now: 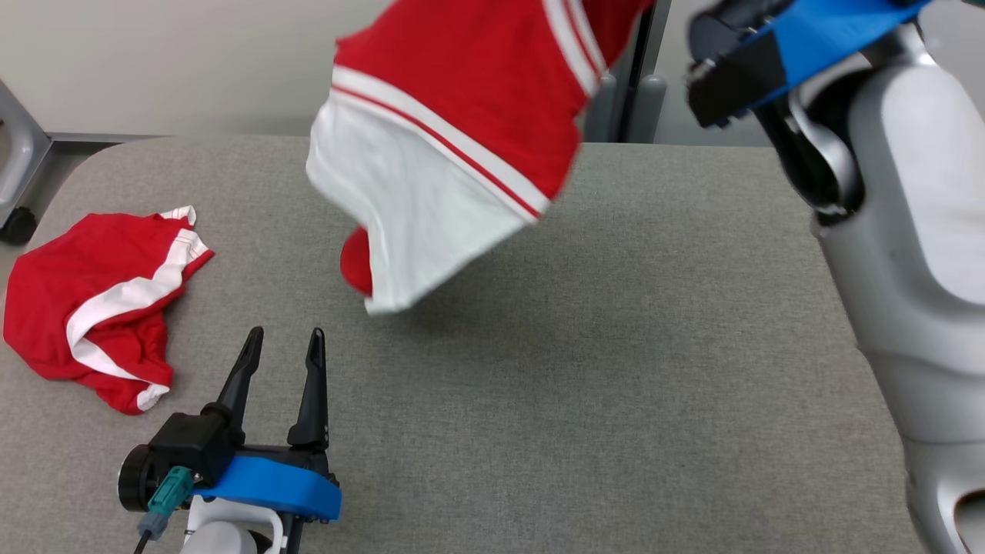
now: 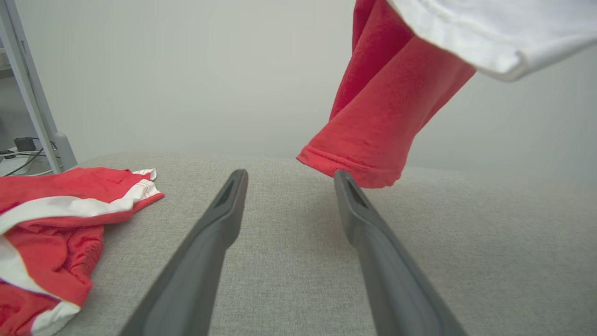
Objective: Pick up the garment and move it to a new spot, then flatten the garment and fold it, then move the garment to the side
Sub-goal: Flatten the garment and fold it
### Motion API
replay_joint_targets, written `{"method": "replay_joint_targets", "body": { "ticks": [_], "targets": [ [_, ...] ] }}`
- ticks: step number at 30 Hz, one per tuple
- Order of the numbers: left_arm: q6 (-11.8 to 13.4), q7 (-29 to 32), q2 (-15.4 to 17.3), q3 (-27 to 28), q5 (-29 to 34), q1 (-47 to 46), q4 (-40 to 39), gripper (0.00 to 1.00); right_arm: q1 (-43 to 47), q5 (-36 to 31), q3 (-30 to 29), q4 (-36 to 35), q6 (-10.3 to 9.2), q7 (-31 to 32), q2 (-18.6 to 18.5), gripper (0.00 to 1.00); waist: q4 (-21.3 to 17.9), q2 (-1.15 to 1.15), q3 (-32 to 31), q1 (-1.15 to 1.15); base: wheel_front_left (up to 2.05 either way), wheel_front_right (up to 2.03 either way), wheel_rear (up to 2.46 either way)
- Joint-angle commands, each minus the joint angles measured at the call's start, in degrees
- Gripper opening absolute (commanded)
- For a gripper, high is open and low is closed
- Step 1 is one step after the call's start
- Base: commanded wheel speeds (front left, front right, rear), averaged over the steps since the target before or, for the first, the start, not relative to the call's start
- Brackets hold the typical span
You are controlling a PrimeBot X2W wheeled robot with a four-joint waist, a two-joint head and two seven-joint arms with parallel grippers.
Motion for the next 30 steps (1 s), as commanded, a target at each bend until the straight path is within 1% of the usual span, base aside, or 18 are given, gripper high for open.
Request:
{"method": "replay_joint_targets", "body": {
  "ticks": [1, 5, 8, 10, 14, 20, 21, 22, 26, 28, 30],
  "targets": [
    [-0.26, -0.27, -0.02, 0.2, 0.36, -0.73, -0.25, 1.0, 2.94, -0.18, -0.87, 0.59, 0.01, 0.53, -1.12, 0.0, 0.08, 0.0, 0.28, 0.0, 0.0, 0.0, 0.0],
    [-0.68, -0.27, -0.34, -0.02, 0.67, -1.61, -0.35, 1.0, 9.09, -1.21, -3.74, 4.16, 0.01, 0.77, -4.69, 0.0, 0.77, 0.0, 1.35, 0.0, 0.0, 0.0, 0.0],
    [-1.2, -0.27, -0.94, -0.42, 1.01, -2.52, -0.36, 1.0, 13.6, -1.18, -6.44, 9.75, 0.01, -0.37, -6.36, 0.0, 1.75, 0.0, 2.76, 0.0, 0.0, 0.0, 0.0],
    [-1.67, -0.27, -1.31, -0.75, 1.27, -3.4, -0.29, 1.0, 14.91, -1.74, -8.41, 13.47, 0.01, -1.63, -7.17, 0.0, 2.64, 0.0, 3.92, 0.0, 0.0, 0.0, 0.0],
    [-2.51, -0.28, -2.15, -1.97, 1.88, -5.2, 0.05, 1.0, 14.23, -4.47, -11.0, 20.66, 0.01, -4.86, -8.83, 0.0, 4.88, 0.0, 6.54, 0.0, 0.0, 0.0, 0.0],
    [-3.34, -0.27, -3.02, -2.41, 2.69, -7.19, 0.24, 1.0, 10.63, -9.04, -15.03, 27.36, 0.01, -8.86, -9.79, 0.0, 7.56, 0.0, 9.74, 0.0, 0.0, 0.0, 0.0],
    [-3.4, -0.27, -3.1, -2.38, 2.87, -7.43, 0.21, 1.0, 10.15, -9.8, -15.87, 28.44, 0.01, -8.9, -9.62, 0.13, 7.78, 0.0, 10.08, 0.0, 0.0, 0.0, 0.0],
    [-3.49, -0.28, -3.17, -2.3, 3.05, -7.53, 0.22, 1.0, 9.88, -10.47, -16.53, 29.89, 0.01, -8.09, -9.26, 1.0, 7.95, 0.0, 10.26, 0.0, 0.0, 0.0, 0.0],
    [-3.76, -0.27, -3.53, -1.97, 3.58, -7.29, 0.42, 1.0, 9.86, -13.19, -17.97, 34.23, 0.01, -4.85, -8.77, 1.0, 7.82, 0.0, 9.71, 0.0, 0.0, 0.0, 0.0],
    [-3.87, -0.27, -3.6, -1.8, 3.65, -6.77, 0.69, 1.0, 11.32, -13.4, -16.86, 36.39, 0.01, -2.09, -7.77, 1.0, 7.38, 0.0, 8.62, 0.0, 0.0, 0.0, 0.0],
    [-3.74, -0.27, -3.38, -1.34, 3.77, -5.93, 0.91, 1.0, 12.08, -13.66, -15.56, 36.36, 0.01, -0.95, -7.63, 1.0, 6.49, 0.0, 7.42, 0.0, 0.0, 0.0, 0.0]
  ]
}}
